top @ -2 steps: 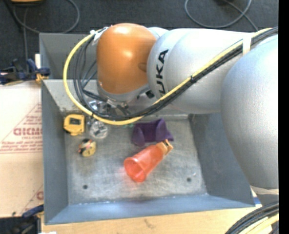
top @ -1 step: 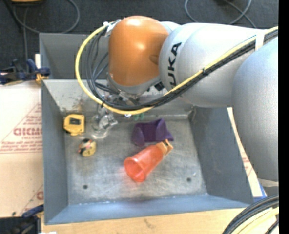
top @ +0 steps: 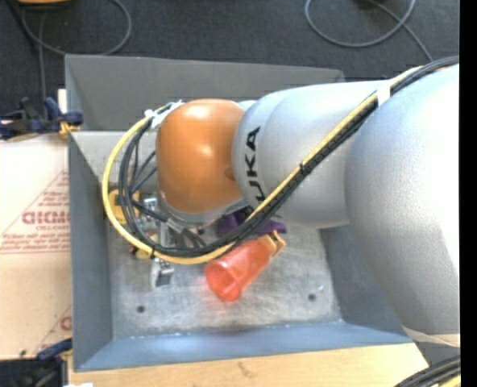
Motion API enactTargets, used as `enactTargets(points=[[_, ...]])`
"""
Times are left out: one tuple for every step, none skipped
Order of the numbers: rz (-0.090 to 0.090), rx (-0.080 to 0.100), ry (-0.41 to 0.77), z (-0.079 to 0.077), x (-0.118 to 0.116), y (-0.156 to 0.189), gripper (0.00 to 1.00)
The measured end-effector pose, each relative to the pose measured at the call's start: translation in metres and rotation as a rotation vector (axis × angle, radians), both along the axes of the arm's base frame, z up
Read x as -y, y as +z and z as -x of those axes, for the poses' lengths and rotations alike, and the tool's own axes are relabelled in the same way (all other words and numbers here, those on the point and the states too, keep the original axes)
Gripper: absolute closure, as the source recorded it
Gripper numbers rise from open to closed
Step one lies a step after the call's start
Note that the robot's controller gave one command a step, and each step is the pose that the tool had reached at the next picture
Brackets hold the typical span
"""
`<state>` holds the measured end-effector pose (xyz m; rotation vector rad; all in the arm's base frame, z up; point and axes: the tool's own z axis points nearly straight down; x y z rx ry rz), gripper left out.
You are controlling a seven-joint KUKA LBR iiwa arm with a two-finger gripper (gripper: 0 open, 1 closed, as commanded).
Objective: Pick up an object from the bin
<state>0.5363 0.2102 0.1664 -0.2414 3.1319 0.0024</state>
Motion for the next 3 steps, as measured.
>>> enactTargets(points=[[0.0, 0.002, -0.002, -0.001, 0.001, 0.001, 0.0], [-0.012, 0.018, -0.155, -0.027, 0.005, -0.068, 1.0], [-0.013, 0.018, -0.155, -0.027, 0.005, -0.069, 1.0]])
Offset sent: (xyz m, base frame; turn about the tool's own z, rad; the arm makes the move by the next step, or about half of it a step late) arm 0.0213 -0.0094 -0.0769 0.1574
